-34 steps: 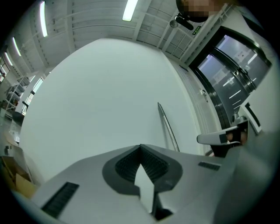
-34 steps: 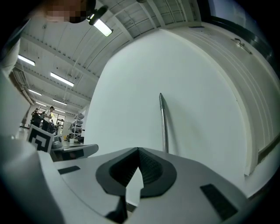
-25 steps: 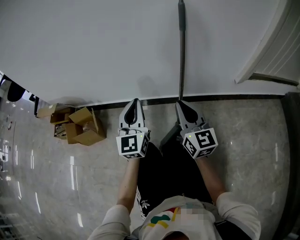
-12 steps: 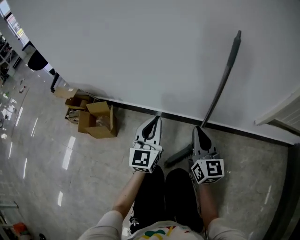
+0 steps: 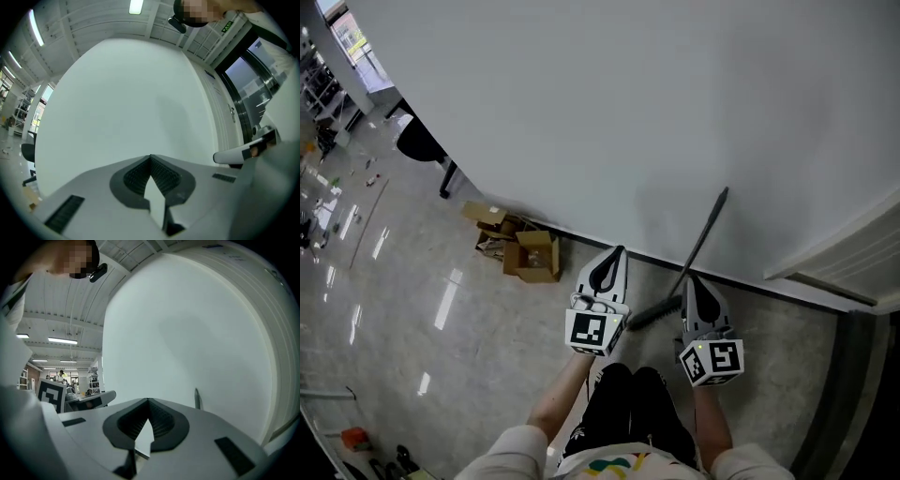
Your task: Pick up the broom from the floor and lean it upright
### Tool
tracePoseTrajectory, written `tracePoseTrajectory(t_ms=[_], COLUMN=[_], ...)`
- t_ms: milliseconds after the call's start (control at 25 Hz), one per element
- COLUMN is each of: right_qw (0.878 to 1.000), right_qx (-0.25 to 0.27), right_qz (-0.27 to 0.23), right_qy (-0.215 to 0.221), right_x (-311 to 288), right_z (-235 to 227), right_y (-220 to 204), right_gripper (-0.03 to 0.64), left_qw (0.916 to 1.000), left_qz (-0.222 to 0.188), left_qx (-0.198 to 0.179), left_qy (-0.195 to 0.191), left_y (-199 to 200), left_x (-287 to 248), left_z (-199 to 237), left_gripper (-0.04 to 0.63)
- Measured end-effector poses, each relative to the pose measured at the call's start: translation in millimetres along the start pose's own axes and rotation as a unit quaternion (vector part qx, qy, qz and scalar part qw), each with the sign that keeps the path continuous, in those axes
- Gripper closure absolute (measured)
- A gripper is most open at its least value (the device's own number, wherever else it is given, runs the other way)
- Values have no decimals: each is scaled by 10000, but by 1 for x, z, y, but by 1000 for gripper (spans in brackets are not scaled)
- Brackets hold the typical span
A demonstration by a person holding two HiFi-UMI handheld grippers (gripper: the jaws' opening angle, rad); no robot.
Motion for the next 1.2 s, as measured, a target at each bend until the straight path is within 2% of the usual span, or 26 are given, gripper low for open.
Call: tracePoseTrajectory(t_ms=[160,240,320,400,560,840,1040,1200], right_qw=[9999,9999,9999,9995,9990,9989,9974,9963], right_qx=[113,91,124,176,197,99,188,253], right_qz=[-36,-63,-90,-146,-281,-385,-637,-810], right_qy=[64,23,73,202,281,256,273,160], right_x=[79,116,145,171,214,258,270,280], right_z=[34,44,54,63,73,75,79,76], right_y=[130,188,227,248,257,245,248,255], right_gripper=[604,604,604,604,604,604,604,604], left_qw=[10000,9999,9997,9996,9994,9991,9992,9994], left_qz=[-13,32,42,-3,-41,153,-125,-250], left_qx=[-16,-61,-49,-46,-31,-30,-120,-157], left_qy=[89,151,221,284,348,398,364,178], left_y=[142,199,238,262,276,260,274,284], left_x=[54,78,101,125,167,205,215,211], left_z=[-36,-52,-62,-73,-97,-127,-133,-145], left_gripper=[551,551,551,551,551,551,551,551])
Point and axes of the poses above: the fingertips, and each gripper's own axes: x backward along the fingers, z to its left, y out of its top, the point moved 1 cm from there along x, backward along the fingers, and after that the axes turned 13 degrees about z, right-handed, at the moved point
